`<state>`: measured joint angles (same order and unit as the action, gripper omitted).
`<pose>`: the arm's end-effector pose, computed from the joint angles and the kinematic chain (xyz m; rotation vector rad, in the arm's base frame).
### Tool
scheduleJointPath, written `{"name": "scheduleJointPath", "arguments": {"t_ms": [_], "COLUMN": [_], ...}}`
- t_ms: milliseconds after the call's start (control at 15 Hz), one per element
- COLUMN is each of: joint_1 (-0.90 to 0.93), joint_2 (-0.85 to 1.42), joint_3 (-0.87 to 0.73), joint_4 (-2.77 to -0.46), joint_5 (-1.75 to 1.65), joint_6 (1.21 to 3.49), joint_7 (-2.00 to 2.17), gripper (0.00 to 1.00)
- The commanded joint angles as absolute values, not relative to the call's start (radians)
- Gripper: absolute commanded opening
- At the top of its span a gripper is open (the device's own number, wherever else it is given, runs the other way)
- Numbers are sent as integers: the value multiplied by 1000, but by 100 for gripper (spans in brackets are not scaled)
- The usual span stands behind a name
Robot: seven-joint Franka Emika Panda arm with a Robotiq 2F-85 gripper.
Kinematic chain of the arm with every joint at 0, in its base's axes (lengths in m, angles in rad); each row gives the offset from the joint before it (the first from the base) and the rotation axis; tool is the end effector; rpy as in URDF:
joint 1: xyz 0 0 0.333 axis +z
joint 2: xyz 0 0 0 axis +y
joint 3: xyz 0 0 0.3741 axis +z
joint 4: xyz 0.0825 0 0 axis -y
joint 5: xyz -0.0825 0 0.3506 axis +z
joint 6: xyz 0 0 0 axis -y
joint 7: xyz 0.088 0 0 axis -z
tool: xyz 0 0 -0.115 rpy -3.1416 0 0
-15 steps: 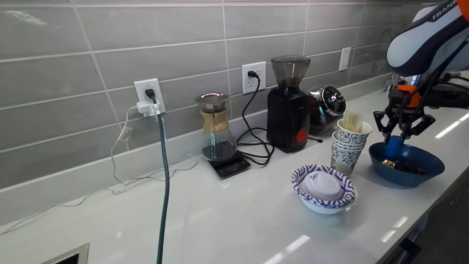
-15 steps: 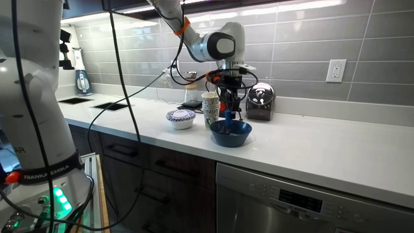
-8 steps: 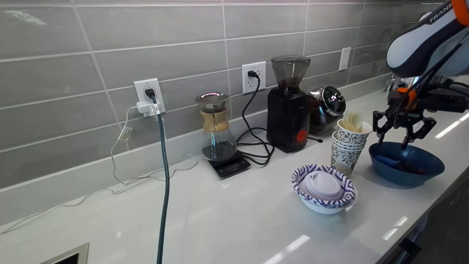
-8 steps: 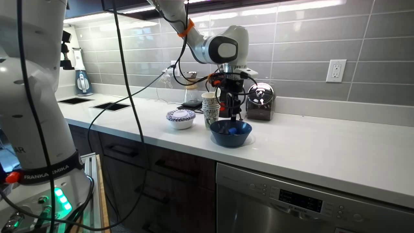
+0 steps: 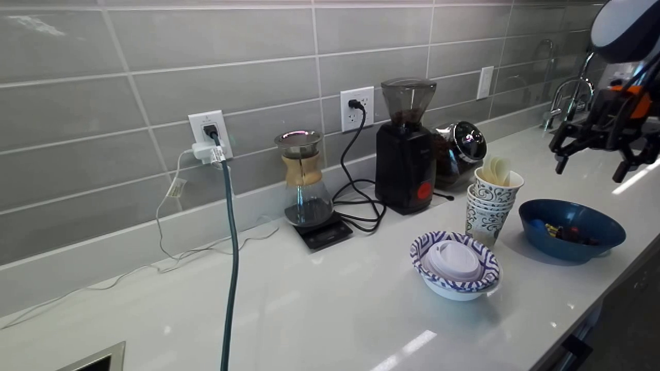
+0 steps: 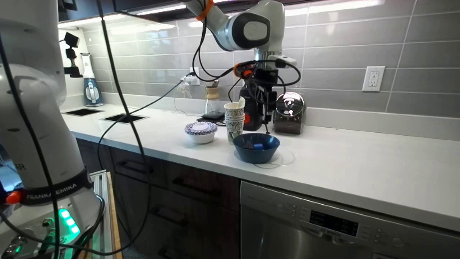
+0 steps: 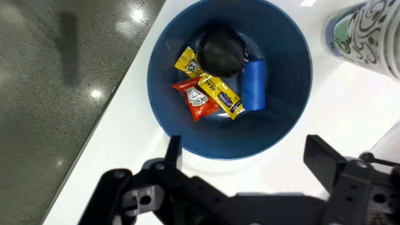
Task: Put the blue block in the blue bowl.
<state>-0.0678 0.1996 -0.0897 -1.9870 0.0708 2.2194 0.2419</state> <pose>0.5743 -0.0855 0.4366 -3.0260 0.6753 -0.0499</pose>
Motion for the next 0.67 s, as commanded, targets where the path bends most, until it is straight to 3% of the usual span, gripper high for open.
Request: {"name": "scheduleJointPath", "arguments": {"t_ms": [0,600], "joint_1": [-115,-89], "joint_2": [37,-463], "joint_3": [-86,-169], "joint_4": [-2107,-2437], "joint_5": [134,238], "joint_6": [2149,1966], "joint_7": [-18,-510], "gripper": [100,100]}}
